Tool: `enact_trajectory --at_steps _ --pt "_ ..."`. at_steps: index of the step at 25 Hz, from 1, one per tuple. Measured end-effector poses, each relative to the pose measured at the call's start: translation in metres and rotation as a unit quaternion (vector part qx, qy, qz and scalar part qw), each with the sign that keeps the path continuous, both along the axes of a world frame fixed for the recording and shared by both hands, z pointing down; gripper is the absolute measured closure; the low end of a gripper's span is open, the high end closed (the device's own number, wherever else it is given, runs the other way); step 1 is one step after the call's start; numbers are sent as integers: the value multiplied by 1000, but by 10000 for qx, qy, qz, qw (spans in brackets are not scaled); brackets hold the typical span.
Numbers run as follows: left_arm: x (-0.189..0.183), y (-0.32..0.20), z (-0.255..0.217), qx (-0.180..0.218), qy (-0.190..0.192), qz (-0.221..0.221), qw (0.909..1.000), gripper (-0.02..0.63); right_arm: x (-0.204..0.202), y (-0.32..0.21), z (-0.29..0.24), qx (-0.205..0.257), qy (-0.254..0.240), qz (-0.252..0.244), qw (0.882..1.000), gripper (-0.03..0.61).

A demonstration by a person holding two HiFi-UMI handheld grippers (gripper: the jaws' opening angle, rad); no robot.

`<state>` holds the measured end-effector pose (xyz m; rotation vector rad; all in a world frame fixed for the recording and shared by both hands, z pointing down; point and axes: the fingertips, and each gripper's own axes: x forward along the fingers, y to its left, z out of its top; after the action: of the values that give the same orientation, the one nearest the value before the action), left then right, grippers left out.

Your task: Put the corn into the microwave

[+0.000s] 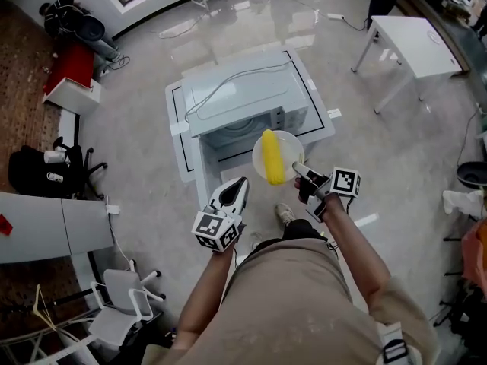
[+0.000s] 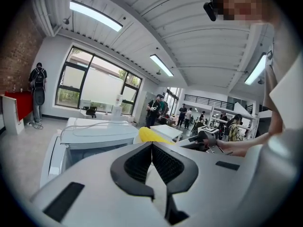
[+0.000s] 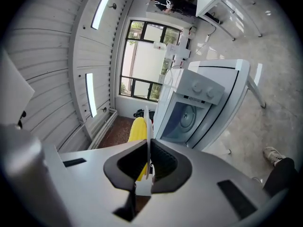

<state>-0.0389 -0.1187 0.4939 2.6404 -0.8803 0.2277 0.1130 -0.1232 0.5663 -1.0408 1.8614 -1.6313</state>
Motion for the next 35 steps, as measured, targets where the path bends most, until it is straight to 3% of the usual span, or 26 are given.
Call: enact_trajectory --at_steps 4,9,19,35 --pt "-2 -14 13 -84 -103 -245 9996 611 -8 -20 17 -146 -153 -212 9996 561" --pt "-5 -35 31 -180 -237 -546 9981 611 -12 -46 36 -29 -4 -577 9983 561" --pt "-3 -56 55 -103 -688 -865 9938 611 -23 -72 76 -274 -30 -941 9952 561" --pt "-2 -86 85 -65 -563 -1258 9904 611 -39 -129 172 -496 67 -1029 9934 561"
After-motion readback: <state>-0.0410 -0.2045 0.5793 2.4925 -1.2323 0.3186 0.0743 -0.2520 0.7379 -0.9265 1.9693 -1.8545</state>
